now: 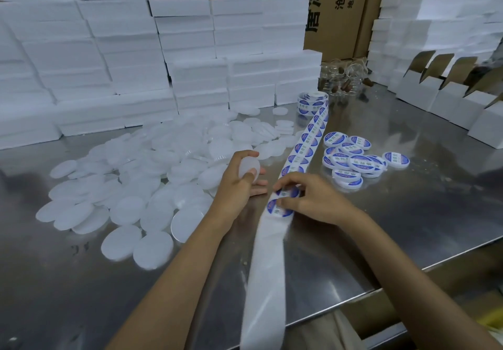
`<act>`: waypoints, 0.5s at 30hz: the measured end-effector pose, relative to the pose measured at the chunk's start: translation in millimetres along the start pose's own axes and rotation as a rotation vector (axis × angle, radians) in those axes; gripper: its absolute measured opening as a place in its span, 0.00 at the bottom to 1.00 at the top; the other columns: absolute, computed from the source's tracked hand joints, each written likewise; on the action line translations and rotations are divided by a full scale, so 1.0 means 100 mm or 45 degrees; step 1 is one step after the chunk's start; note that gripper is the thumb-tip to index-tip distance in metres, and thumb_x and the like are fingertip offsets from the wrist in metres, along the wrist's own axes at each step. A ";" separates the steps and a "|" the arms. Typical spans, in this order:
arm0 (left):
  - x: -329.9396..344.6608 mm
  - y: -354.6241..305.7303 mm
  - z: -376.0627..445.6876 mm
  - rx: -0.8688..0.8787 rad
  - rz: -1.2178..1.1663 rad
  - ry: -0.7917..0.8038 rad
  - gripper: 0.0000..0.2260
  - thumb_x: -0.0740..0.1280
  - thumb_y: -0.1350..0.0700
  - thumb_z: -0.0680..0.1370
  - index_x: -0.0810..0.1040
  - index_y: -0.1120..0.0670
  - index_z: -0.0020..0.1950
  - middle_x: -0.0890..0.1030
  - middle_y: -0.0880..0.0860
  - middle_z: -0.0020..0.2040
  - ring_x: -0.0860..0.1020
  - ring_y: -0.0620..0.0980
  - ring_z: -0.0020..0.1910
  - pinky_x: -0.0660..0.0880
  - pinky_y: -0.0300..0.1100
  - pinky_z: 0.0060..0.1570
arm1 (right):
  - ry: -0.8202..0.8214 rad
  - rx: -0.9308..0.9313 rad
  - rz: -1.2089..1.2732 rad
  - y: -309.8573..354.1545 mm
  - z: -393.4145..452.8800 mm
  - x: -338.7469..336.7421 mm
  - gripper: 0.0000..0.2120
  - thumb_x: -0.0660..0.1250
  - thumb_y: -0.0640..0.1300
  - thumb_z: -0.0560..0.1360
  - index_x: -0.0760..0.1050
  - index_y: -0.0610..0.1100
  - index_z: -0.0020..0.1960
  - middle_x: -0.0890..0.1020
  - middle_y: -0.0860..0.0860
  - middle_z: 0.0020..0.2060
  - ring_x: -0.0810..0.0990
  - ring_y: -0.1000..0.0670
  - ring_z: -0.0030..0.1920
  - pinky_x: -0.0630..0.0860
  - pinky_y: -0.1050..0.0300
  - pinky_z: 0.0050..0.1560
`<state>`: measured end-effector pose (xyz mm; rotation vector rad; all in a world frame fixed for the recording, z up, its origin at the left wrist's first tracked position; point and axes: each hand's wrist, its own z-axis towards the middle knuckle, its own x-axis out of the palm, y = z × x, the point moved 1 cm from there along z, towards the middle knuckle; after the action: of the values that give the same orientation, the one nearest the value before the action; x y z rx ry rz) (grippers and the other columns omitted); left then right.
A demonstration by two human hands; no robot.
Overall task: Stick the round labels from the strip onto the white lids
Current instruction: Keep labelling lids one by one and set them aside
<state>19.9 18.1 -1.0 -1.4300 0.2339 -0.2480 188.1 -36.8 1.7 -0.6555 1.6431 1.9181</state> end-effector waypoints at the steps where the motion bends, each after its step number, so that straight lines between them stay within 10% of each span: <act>1: -0.01 -0.01 0.00 -0.001 -0.016 -0.008 0.15 0.55 0.67 0.84 0.72 0.52 0.66 0.79 0.60 0.54 0.81 0.54 0.47 0.83 0.46 0.51 | 0.024 -0.047 0.015 0.03 0.01 0.07 0.11 0.75 0.39 0.72 0.82 0.44 0.54 0.83 0.51 0.52 0.80 0.56 0.50 0.73 0.69 0.52; 15: -0.06 -0.01 0.03 -0.127 -0.123 0.021 0.14 0.59 0.62 0.83 0.73 0.48 0.66 0.79 0.58 0.56 0.81 0.53 0.49 0.82 0.43 0.43 | -0.044 -0.076 -0.012 0.11 0.12 0.30 0.11 0.78 0.44 0.71 0.81 0.43 0.50 0.78 0.50 0.49 0.76 0.56 0.47 0.71 0.67 0.48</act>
<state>15.3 22.7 0.8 -1.5409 0.1932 -0.3310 157.6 -24.2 -8.4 -0.6486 1.5643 1.9677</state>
